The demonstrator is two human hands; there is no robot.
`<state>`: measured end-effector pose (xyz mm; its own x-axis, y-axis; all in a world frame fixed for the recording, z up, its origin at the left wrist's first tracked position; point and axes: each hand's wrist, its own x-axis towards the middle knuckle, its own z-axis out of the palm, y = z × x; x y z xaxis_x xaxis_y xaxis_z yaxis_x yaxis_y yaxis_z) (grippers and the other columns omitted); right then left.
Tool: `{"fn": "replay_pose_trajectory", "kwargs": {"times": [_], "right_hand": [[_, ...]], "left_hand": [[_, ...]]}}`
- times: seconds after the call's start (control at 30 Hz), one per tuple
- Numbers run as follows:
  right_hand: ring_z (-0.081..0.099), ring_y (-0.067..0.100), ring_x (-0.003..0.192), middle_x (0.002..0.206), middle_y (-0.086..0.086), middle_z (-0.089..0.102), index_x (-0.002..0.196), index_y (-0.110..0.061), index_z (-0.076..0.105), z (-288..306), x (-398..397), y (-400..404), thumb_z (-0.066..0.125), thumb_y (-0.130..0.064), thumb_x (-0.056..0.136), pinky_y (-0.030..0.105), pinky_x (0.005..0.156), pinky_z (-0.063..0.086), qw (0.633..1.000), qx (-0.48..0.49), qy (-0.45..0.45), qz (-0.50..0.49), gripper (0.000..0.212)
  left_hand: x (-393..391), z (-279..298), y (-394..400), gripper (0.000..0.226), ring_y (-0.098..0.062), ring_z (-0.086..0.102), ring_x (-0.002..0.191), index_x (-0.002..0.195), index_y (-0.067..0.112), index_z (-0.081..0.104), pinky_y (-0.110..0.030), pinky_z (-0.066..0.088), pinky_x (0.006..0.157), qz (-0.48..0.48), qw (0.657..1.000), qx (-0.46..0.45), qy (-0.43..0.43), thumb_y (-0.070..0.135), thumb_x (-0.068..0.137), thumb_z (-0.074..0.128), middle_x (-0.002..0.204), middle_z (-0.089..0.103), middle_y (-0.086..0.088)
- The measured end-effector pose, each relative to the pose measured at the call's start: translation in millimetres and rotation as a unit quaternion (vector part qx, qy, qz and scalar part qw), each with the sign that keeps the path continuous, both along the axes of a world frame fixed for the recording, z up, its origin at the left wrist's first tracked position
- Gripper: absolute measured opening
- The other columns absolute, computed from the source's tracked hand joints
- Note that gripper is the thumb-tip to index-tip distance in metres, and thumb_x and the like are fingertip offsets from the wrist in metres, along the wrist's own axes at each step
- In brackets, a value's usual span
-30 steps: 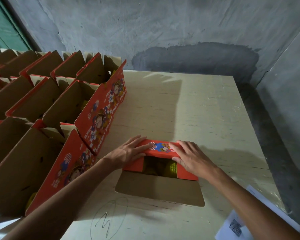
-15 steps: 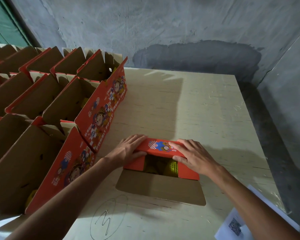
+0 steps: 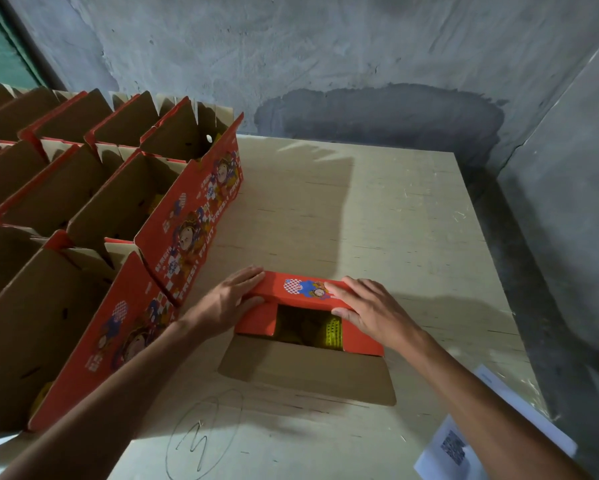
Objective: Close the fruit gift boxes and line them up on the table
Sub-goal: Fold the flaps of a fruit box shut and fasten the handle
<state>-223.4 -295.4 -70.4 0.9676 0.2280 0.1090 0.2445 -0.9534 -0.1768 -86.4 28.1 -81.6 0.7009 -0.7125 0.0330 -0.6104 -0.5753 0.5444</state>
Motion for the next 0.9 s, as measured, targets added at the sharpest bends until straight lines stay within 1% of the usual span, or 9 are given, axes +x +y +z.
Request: {"fn": "replay_pose_trajectory", "kwargs": {"times": [0.1,0.17,0.23,0.3,0.4,0.53,0.67,0.8,0.9], "right_hand": [[0.057,0.028,0.115,0.142,0.009,0.056,0.154,-0.026,0.047,-4.0,1.5,-2.9,0.042,-0.055,0.103,0.044,0.101,0.049,1.000,-0.006,0.006,-0.005,0.059],[0.053,0.026,0.123,0.148,0.005,0.051,0.156,-0.030,0.042,-7.2,2.0,-4.7,0.038,-0.059,0.103,0.042,0.105,0.045,1.000,-0.012,0.016,-0.010,0.061],[0.050,0.026,0.128,0.152,0.003,0.046,0.158,-0.034,0.037,-9.2,2.1,-4.6,0.034,-0.062,0.103,0.043,0.109,0.042,0.999,-0.015,0.026,-0.015,0.063],[0.046,0.027,0.133,0.158,0.003,0.040,0.160,-0.035,0.031,-10.4,1.3,-3.5,0.030,-0.064,0.102,0.044,0.111,0.039,0.999,-0.022,0.038,-0.019,0.064],[0.035,0.025,0.142,0.166,0.001,0.026,0.162,-0.039,0.020,-11.5,1.5,-3.2,0.026,-0.066,0.102,0.045,0.116,0.031,0.997,-0.037,0.061,-0.022,0.066],[0.028,0.023,0.147,0.168,-0.002,0.019,0.162,-0.040,0.016,-12.5,1.9,-3.8,0.029,-0.065,0.103,0.043,0.120,0.025,0.997,-0.037,0.069,-0.023,0.066],[0.030,0.020,0.146,0.166,-0.003,0.026,0.161,-0.036,0.024,-14.1,-0.5,-1.9,0.029,-0.056,0.107,0.042,0.120,0.026,0.999,-0.019,0.044,-0.026,0.058],[0.035,0.017,0.147,0.160,0.002,0.039,0.156,-0.017,0.039,-15.4,-0.2,-4.9,0.039,-0.028,0.110,0.029,0.124,0.019,0.993,0.100,0.029,-0.047,0.047],[0.036,0.018,0.148,0.158,0.005,0.043,0.153,-0.011,0.043,-18.2,-4.7,-9.2,0.041,-0.025,0.110,0.018,0.121,0.015,0.971,0.198,0.034,-0.128,0.045]], "left_hand": [[-5.2,-3.5,-0.8,0.052,-0.016,0.042,0.143,0.144,0.022,0.059,-0.040,0.042,0.116,0.046,0.997,-0.067,0.020,0.028,0.094,0.073,0.154,0.049,0.001],[-11.9,-8.0,-2.5,0.047,-0.006,0.047,0.136,0.135,0.029,0.066,-0.027,0.046,0.110,0.107,0.984,-0.117,0.075,0.028,0.090,0.078,0.148,0.052,0.012],[-19.9,-12.6,-5.9,0.046,0.000,0.045,0.135,0.132,0.038,0.065,-0.005,0.036,0.106,0.140,0.976,-0.141,0.087,0.029,0.089,0.078,0.148,0.050,0.018],[-26.9,-16.5,-6.8,0.045,0.001,0.040,0.139,0.135,0.044,0.059,0.002,0.025,0.103,0.133,0.977,-0.141,0.084,0.030,0.095,0.072,0.154,0.044,0.017],[-32.4,-17.7,-1.4,0.040,0.001,0.032,0.146,0.142,0.046,0.055,-0.001,0.024,0.106,0.100,0.980,-0.138,0.099,0.033,0.104,0.057,0.163,0.033,0.017],[-33.5,-18.9,1.1,0.041,-0.008,0.025,0.152,0.146,0.028,0.055,-0.004,0.016,0.115,0.076,0.985,-0.130,0.086,0.017,0.107,0.053,0.165,0.030,0.009],[-35.4,-14.6,-3.8,0.038,-0.016,0.038,0.146,0.140,0.022,0.063,-0.030,0.032,0.118,0.111,0.982,-0.131,0.072,0.021,0.103,0.061,0.160,0.040,0.004],[-25.5,-3.2,-14.2,0.039,-0.021,0.045,0.136,0.125,0.019,0.070,-0.044,0.041,0.111,0.132,0.988,-0.076,0.008,0.043,0.093,0.072,0.148,0.053,0.000],[-20.0,1.9,-25.6,0.048,-0.022,0.042,0.140,0.126,0.020,0.062,-0.045,0.034,0.114,0.092,0.995,-0.028,-0.026,0.054,0.092,0.067,0.151,0.050,-0.001]]}}
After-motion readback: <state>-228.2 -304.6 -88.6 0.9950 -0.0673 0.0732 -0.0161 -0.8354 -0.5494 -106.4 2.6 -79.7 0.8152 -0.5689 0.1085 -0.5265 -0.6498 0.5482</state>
